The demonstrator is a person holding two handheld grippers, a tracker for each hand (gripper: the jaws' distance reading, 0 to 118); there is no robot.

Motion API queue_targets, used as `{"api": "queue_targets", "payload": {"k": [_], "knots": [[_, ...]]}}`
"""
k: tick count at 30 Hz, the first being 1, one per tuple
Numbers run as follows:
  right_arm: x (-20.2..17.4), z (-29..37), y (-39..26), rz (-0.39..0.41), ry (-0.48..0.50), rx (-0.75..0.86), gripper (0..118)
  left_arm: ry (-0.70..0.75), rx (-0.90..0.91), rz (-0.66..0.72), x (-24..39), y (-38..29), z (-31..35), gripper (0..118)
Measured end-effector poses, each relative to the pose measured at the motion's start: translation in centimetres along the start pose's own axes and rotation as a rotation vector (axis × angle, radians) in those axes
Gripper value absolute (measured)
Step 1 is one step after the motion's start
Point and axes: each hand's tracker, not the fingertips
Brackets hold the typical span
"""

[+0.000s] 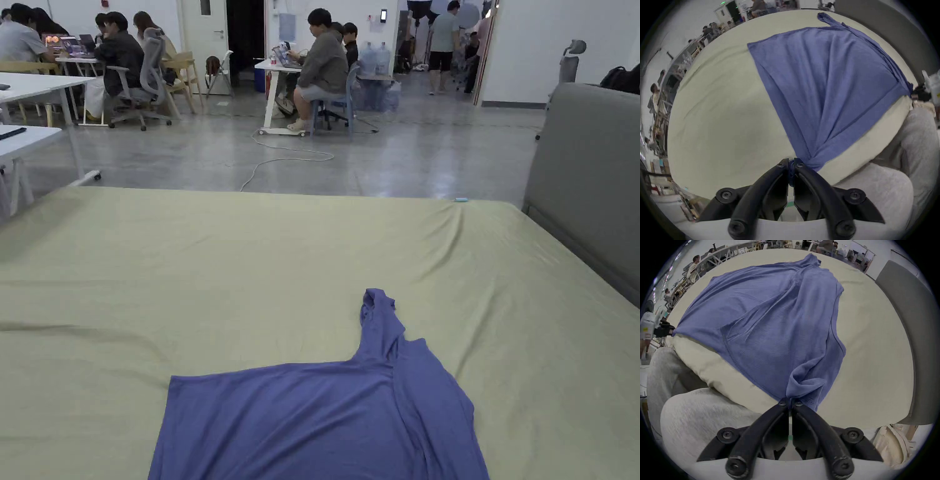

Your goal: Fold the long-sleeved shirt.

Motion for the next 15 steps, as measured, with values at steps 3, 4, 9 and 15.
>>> {"api": "queue_targets", "payload": {"k": [3, 4, 9, 15], "knots": [[0.5, 0.0, -0.1, -0.015, 0.027, 0.004, 0, -0.031, 0.011, 0.072, -1.4, 0.4, 0.1, 0], [0.6, 0.1, -0.2, -0.027, 0.036, 0.006, 0, -0.028, 0.019, 0.096, -1.8, 0.4, 0.5, 0], [0.6, -0.4, -0.6, -0.037, 0.042, 0.028, 0, -0.017, 0.006, 0.077, -1.0, 0.2, 0.9, 0], [0.8, -0.7, -0.5, -0.054, 0.038, 0.037, 0, -0.038, 0.008, 0.170, -1.4, 0.1, -1.2, 0]]}}
